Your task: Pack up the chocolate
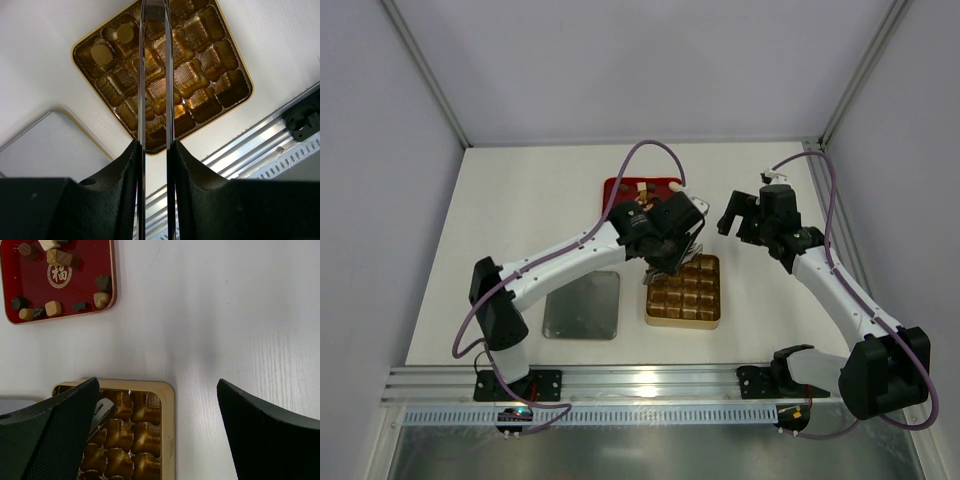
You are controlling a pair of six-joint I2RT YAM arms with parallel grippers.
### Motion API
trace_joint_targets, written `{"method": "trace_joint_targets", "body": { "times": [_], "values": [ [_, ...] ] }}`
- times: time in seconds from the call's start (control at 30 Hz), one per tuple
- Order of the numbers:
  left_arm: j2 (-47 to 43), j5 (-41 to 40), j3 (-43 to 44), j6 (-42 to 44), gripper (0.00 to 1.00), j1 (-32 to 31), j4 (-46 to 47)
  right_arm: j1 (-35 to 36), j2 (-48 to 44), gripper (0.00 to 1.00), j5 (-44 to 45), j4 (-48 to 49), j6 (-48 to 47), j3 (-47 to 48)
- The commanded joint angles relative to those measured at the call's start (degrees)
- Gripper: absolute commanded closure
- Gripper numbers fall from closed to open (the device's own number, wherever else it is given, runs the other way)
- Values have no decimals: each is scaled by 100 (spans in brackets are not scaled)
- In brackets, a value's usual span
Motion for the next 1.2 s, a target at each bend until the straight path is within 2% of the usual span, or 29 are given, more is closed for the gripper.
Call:
{"method": "trace_joint_targets", "body": {
  "times": [0.0,0.27,0.57,0.7,0.87,0.97,1.17],
  "values": [
    [-198,-57,-40,-115,71,-54,291,-1,-143,0,128,73,36,17],
    [-189,-119,-216,-107,67,-134,326,-1,-134,0,136,73,27,17],
    [-198,-154,-251,-80,58,-142,317,-9,-108,0,128,64,19,26],
    [-250,-145,-207,-63,57,-142,282,-1,-125,0,128,55,19,35],
    [-452,-644,135,43,58,-125,133,-1,-152,0,93,38,-17,79],
    [-444,-953,434,87,58,33,-8,-1,-91,0,57,38,-69,140],
    [-146,-1147,821,271,57,806,-245,-1,94,0,-48,55,-148,254]
  ]
}}
